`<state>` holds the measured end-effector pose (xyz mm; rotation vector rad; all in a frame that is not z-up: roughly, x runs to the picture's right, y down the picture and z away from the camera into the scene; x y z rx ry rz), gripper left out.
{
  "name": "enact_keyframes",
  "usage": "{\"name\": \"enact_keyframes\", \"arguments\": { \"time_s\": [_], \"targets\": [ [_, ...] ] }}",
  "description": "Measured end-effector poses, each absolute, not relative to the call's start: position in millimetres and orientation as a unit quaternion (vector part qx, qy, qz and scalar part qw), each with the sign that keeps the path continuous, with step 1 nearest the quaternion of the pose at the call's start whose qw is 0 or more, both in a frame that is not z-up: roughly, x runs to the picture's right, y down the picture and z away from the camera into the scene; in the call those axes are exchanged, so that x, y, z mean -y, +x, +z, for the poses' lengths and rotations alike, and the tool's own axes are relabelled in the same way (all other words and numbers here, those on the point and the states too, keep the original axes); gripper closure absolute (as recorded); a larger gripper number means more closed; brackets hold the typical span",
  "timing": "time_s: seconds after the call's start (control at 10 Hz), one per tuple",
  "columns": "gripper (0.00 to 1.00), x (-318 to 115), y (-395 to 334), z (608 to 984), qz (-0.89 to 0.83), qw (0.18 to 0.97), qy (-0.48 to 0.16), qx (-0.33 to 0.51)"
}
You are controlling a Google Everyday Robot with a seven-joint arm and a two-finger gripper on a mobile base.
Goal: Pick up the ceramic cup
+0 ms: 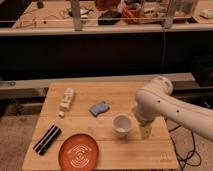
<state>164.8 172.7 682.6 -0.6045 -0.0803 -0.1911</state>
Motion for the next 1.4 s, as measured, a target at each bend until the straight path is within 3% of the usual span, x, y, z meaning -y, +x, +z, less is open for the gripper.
{"name": "enact_keyframes", "arguments": {
  "time_s": [1.4],
  "targets": [
    [0.2, -193.0, 128.2, 676.6, -0.192, 0.941, -0.265, 0.086]
  ]
}}
